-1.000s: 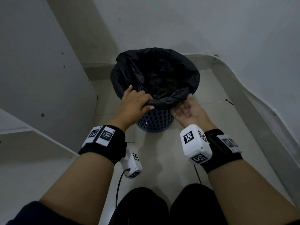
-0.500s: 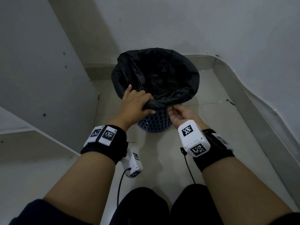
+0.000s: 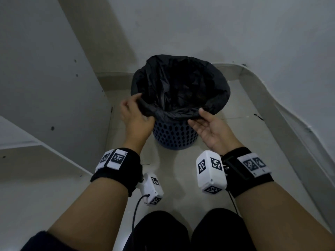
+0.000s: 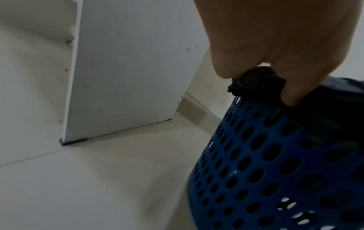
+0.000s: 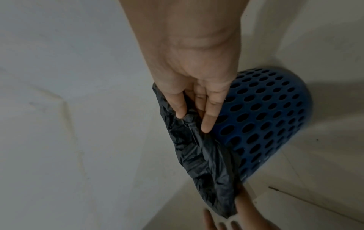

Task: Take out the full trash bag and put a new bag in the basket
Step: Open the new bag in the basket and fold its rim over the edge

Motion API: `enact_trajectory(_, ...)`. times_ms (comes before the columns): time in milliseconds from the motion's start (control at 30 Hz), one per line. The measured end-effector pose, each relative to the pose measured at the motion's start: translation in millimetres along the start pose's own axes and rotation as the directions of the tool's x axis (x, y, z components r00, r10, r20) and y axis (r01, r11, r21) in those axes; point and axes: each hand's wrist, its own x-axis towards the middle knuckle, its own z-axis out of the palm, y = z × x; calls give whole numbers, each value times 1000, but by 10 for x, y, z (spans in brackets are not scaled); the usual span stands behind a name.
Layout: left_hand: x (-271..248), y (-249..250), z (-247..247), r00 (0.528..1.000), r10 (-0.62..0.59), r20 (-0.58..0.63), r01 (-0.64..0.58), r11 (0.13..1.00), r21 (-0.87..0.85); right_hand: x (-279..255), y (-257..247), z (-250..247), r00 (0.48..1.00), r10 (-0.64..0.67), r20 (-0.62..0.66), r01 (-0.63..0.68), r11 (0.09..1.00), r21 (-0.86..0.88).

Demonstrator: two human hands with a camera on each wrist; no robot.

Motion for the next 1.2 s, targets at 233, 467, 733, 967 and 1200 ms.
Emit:
enact_trajectory(233, 119, 113, 8, 837, -430, 338, 503, 363, -784, -42, 52, 78, 1000, -8, 6, 8, 999, -46)
enact_trajectory(467, 363, 281, -31, 682, -557, 474, 642, 146, -753, -30, 31, 86, 1000, 7, -10, -8, 998, -70)
enact_trajectory(733, 403, 277, -154, 595, -599, 535, 781, 273, -562, -29, 20, 106, 1000, 23, 1, -23, 997, -68)
enact_trajectory(967, 471, 356, -94, 620, -614, 489, 743, 258, -618, -62, -191, 124, 981, 191, -22, -191, 958, -216)
enact_trajectory(1200, 379, 343, -58, 637, -567, 523, 749, 295, -593, -47, -142, 151, 983, 183, -28, -185, 968, -169)
